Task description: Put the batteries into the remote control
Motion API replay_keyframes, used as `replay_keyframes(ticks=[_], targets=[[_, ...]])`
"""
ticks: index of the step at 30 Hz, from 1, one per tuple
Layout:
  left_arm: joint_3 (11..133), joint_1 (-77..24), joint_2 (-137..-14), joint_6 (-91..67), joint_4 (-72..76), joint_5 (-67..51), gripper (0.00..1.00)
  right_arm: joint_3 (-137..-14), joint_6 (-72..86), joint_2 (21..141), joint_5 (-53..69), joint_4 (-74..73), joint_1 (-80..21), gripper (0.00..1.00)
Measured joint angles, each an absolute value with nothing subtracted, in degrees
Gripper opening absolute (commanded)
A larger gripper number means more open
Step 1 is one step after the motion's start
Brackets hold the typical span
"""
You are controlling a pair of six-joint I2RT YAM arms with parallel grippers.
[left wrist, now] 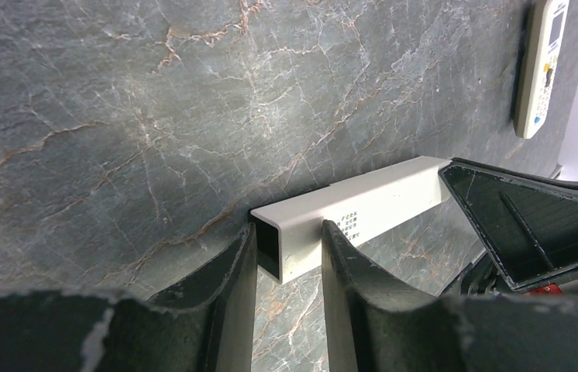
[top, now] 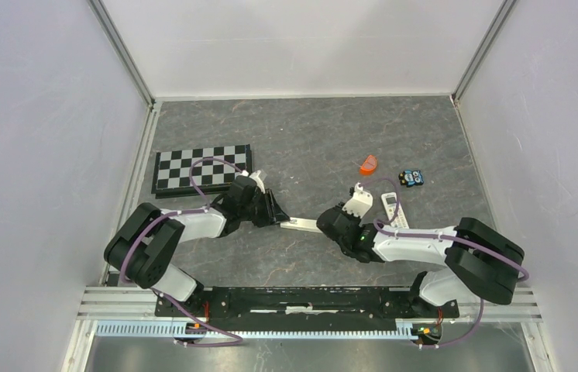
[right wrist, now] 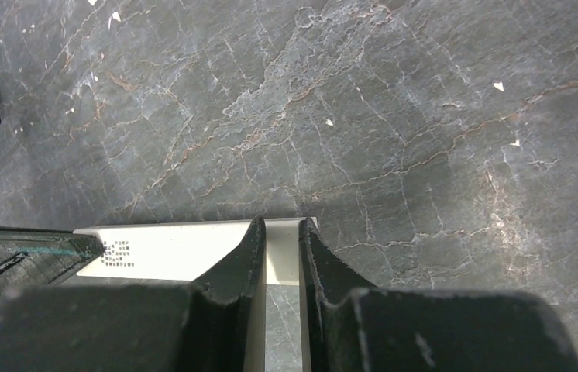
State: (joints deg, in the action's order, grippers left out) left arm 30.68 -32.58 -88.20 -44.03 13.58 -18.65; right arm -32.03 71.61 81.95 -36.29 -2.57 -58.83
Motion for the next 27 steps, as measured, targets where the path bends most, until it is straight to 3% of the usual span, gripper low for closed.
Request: replay_keyframes(ticks=[6,11,14,19,24,27], targets=[[29.56,-32.16,-88.42,-44.25,16.36,-19.40,0.02,-34.35,74.83,84.88,-41.34,-4.64,-60.51,0.17],[29.71,-32.16,-87.99,-44.23,15.68,-18.90,0.15,-36.95,74.98,87.18,-43.97,-7.73,-60.88,0.22],[31.22,-32.36,-87.18,-44.16,12.67,-17.85,0.23,-34.89,75.88,84.25,-42.46,-6.90,-60.93,0.33],[35.40,-33.89,-87.18,-43.48,5.48,-15.53,0.40,-31.48,74.24,76.88,-34.33,-9.17,-62.52,0.61],[38.72,-34.74,-86.74,-42.59,-3.05,-13.85,0.63,-30.57,64.25,66.76,-30.59,-10.28,-60.49,0.82],[40.27,-34.41,-85.19,-41.95,-7.97,-11.00,0.80,-30.72,53.25,60.86,-29.12,-8.80,-57.36,0.88]])
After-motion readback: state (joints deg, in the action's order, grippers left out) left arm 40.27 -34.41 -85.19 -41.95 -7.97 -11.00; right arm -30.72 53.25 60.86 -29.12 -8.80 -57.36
